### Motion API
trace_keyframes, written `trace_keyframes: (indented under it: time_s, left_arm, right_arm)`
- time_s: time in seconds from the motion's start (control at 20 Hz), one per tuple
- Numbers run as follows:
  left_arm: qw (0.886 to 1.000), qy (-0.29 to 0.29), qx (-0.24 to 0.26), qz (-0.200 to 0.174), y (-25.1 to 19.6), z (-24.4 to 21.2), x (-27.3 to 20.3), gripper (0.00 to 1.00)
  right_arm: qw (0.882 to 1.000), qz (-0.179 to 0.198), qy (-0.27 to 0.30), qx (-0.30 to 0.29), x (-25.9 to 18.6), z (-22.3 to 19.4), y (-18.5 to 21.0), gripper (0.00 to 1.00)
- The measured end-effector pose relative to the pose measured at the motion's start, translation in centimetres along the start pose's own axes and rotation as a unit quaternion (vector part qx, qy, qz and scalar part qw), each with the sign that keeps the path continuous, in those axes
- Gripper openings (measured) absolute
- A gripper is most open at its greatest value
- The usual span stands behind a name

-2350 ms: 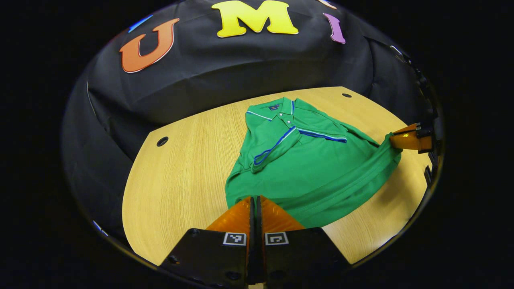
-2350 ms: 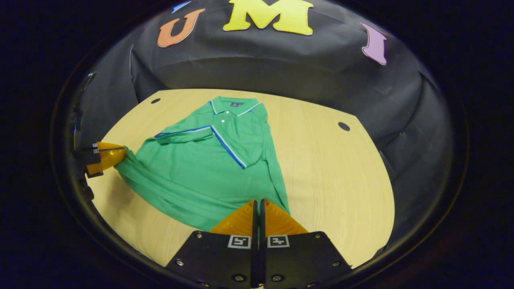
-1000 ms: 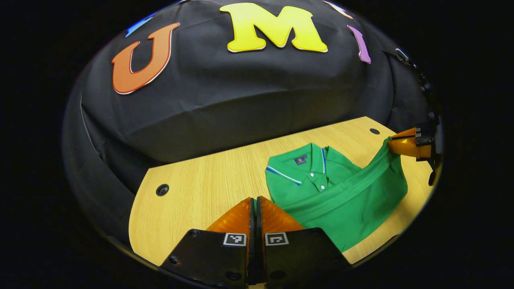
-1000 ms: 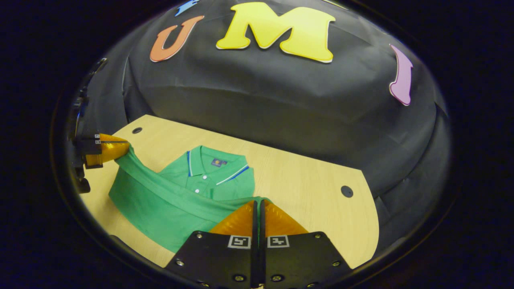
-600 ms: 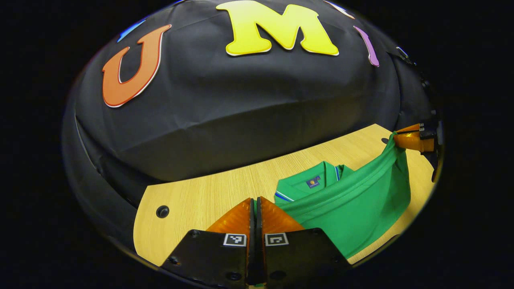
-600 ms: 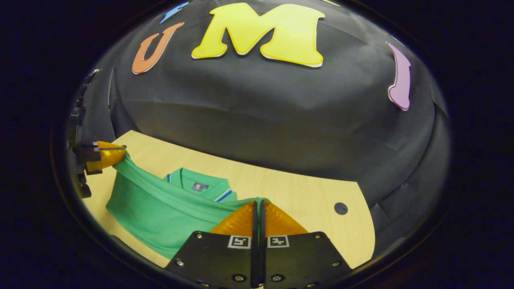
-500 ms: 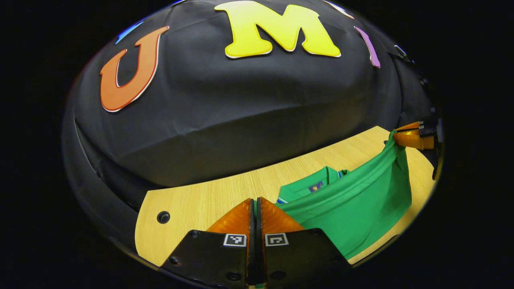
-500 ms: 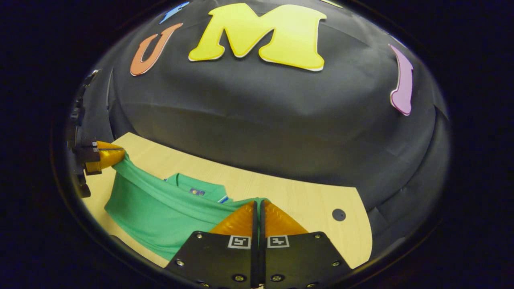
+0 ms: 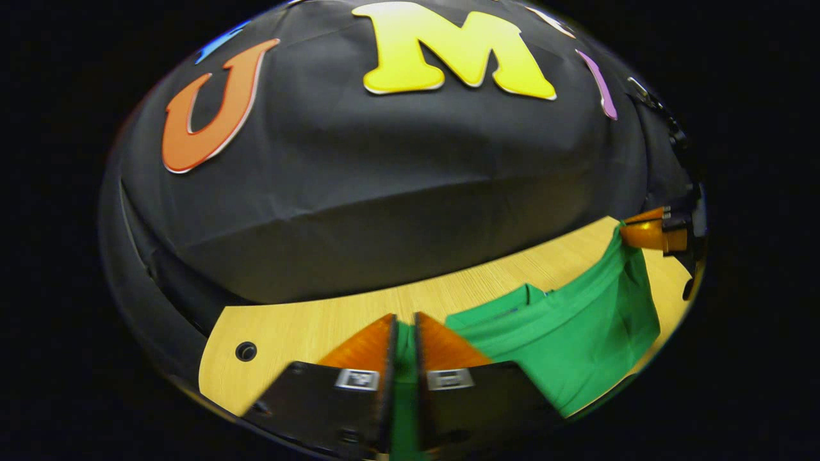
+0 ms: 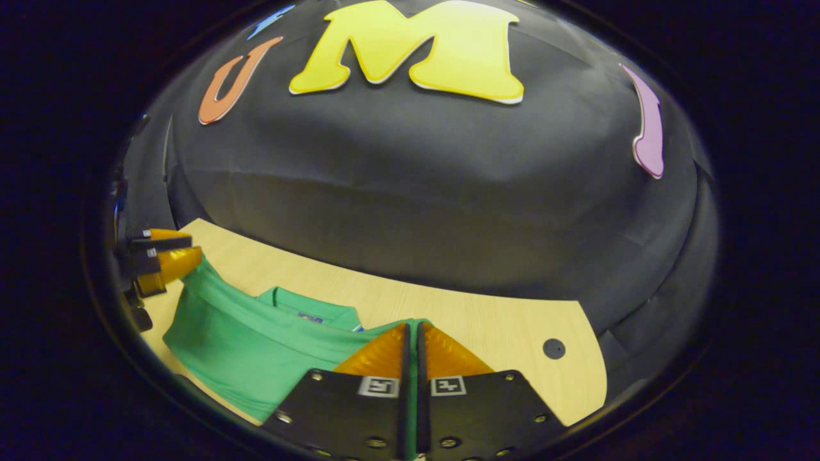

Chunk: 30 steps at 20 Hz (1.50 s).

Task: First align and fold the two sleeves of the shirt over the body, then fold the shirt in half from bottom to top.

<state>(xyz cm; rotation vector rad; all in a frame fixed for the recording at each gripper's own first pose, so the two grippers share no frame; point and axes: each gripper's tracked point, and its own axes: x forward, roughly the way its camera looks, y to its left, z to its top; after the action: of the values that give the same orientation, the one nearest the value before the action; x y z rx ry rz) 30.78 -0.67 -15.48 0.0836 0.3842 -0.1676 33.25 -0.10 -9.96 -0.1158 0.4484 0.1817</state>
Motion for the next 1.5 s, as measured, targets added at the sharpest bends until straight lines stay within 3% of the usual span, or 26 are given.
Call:
trace_keyframes:
  time_s: [0.05,0.1,0.3,0.65,0.85,0.9,1.05,1.2,1.5]
  left_arm:
    - [1.0,0.007,-0.01,-0.012,-0.9,-0.6,0.6,0.96]
    - [1.0,0.022,-0.007,-0.009,-1.1,-1.6,0.8,0.95]
    - [0.999,0.031,0.027,-0.004,-1.4,-2.7,0.3,0.99]
    - [1.0,0.008,0.01,0.009,-1.5,-0.2,-3.5,0.99]
    - [0.999,-0.027,-0.011,0.019,-2.5,2.2,-8.0,0.99]
    - [0.999,-0.041,-0.013,0.022,-2.6,3.0,-9.4,0.99]
    - [0.997,-0.076,-0.019,0.023,-3.8,5.2,-13.5,0.99]
    - [0.995,-0.097,-0.032,0.022,-4.5,6.8,-17.7,0.98]
    - [0.99,-0.115,-0.073,0.038,-4.2,7.0,-25.3,0.98]
  right_arm:
    - [1.0,0.003,0.013,0.014,1.6,-1.0,0.2,0.54]
    - [1.0,0.004,0.024,0.019,2.1,-2.4,0.3,0.99]
    - [1.0,-0.005,0.022,0.009,1.4,-3.6,0.8,0.94]
    - [1.0,0.001,-0.016,0.006,-2.6,-1.1,1.5,0.94]
    - [0.999,0.014,-0.043,0.021,-7.3,-0.4,2.9,0.94]
    - [0.998,0.018,-0.05,0.029,-8.7,-0.4,3.3,0.89]
    - [0.996,0.024,-0.072,0.041,-12.9,-0.3,4.2,0.98]
    - [0.994,0.024,-0.094,0.043,-17.3,-0.2,4.8,0.94]
    - [0.988,0.017,-0.139,0.065,-25.9,-0.7,4.7,0.93]
